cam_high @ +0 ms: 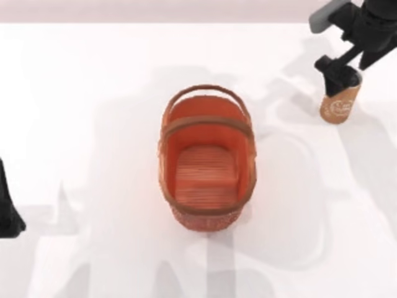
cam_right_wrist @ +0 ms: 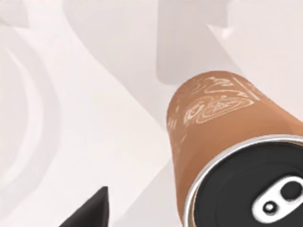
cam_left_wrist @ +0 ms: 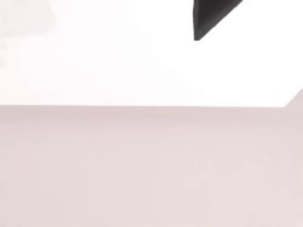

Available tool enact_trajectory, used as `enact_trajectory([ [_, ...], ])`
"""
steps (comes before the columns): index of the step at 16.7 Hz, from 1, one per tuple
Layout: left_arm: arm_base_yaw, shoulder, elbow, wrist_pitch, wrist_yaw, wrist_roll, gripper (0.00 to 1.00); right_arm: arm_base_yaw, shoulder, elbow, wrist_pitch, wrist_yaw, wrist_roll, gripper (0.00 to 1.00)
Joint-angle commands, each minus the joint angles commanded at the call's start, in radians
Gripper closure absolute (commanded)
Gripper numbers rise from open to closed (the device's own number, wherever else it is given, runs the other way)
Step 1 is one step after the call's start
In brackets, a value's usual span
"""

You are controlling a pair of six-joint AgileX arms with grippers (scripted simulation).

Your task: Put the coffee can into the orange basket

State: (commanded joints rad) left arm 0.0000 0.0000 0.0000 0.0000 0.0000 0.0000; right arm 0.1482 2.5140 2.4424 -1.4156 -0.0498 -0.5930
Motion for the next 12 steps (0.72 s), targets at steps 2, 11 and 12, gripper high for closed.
enact_trajectory([
  [2,0.0,0.0,0.0,0.0,0.0,0.0,0.0,-0.005,0.0,-0.006,0.005,0.0,0.0,0.0],
  [11,0.0,0.0,0.0,0.0,0.0,0.0,0.0,0.007,0.004,-0.189,0.194,0.001,0.007,0.0],
  [12,0.0,0.0,0.0,0.0,0.0,0.0,0.0,0.007,0.004,-0.189,0.194,0.001,0.007,0.0],
])
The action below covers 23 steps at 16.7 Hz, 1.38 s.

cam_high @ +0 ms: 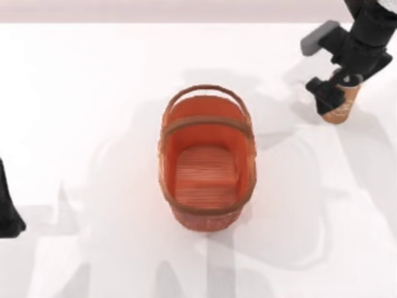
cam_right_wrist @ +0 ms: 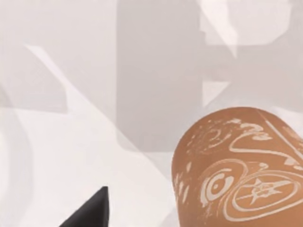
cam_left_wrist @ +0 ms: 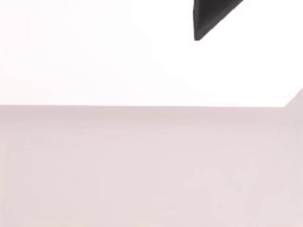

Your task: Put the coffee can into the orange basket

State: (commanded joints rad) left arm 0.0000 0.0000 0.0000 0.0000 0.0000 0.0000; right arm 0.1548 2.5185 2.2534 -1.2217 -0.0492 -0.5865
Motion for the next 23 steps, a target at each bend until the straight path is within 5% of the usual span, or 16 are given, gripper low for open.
enact_trajectory([
  [1,0.0,0.0,0.0,0.0,0.0,0.0,0.0,0.0,0.0,0.0,0.0,0.0,0.0,0.0],
  [14,0.0,0.0,0.0,0.0,0.0,0.0,0.0,0.0,0.0,0.0,0.0,0.0,0.0,0.98],
  [23,0.0,0.0,0.0,0.0,0.0,0.0,0.0,-0.004,-0.001,0.0,0.0,0.0,0.001,1.0],
])
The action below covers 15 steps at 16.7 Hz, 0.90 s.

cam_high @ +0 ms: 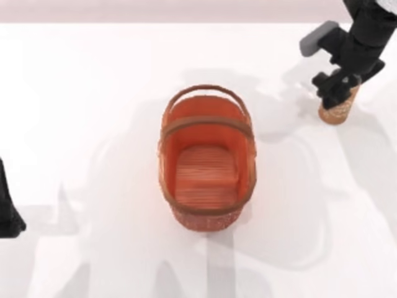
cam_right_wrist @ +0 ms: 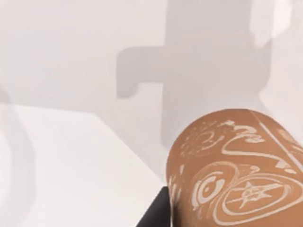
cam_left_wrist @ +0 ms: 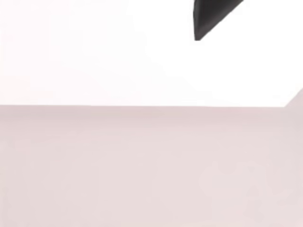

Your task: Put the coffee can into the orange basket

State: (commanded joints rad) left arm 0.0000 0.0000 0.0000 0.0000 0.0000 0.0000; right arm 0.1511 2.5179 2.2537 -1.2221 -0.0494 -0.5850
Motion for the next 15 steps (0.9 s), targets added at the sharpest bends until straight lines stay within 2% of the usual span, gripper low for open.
enact_trajectory([
  [3,0.0,0.0,0.0,0.0,0.0,0.0,0.0,0.005,-0.009,-0.014,0.03,-0.018,0.007,1.0],
  [5,0.0,0.0,0.0,0.0,0.0,0.0,0.0,0.014,-0.027,-0.048,0.103,-0.059,0.028,1.0],
  [7,0.0,0.0,0.0,0.0,0.0,0.0,0.0,0.026,-0.053,-0.1,0.218,-0.12,0.061,1.0],
  [11,0.0,0.0,0.0,0.0,0.0,0.0,0.0,0.056,-0.124,-0.259,0.549,-0.291,0.164,1.0],
  [15,0.0,0.0,0.0,0.0,0.0,0.0,0.0,0.093,-0.21,-0.466,0.954,-0.5,0.297,1.0],
])
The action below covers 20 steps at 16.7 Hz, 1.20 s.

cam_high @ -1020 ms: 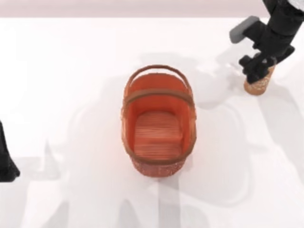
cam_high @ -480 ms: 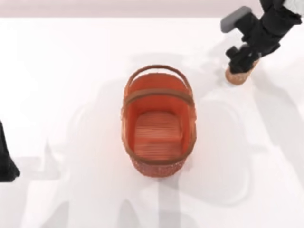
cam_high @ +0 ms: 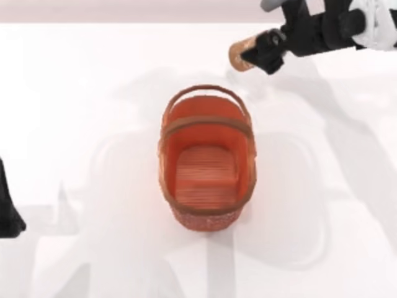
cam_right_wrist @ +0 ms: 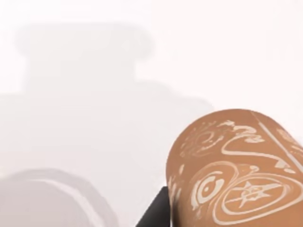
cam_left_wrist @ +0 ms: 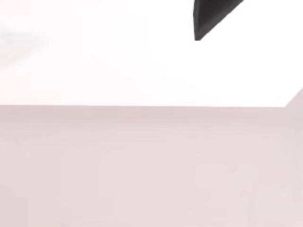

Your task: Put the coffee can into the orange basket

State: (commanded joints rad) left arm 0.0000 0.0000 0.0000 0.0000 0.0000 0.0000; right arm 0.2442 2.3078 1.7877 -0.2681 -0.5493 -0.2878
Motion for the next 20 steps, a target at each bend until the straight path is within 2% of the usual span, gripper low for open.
enact_trajectory([
  [6,0.0,0.0,0.0,0.0,0.0,0.0,0.0,0.055,-0.147,-0.312,0.6,-0.314,0.195,1.0],
  [9,0.0,0.0,0.0,0.0,0.0,0.0,0.0,0.076,-0.222,-0.429,0.835,-0.439,0.265,1.0],
  [11,0.0,0.0,0.0,0.0,0.0,0.0,0.0,0.087,-0.266,-0.485,0.946,-0.501,0.296,1.0],
  [14,0.0,0.0,0.0,0.0,0.0,0.0,0.0,0.096,-0.307,-0.529,1.033,-0.552,0.319,1.0],
  [20,0.0,0.0,0.0,0.0,0.0,0.0,0.0,0.092,-0.304,-0.53,1.042,-0.557,0.322,1.0],
])
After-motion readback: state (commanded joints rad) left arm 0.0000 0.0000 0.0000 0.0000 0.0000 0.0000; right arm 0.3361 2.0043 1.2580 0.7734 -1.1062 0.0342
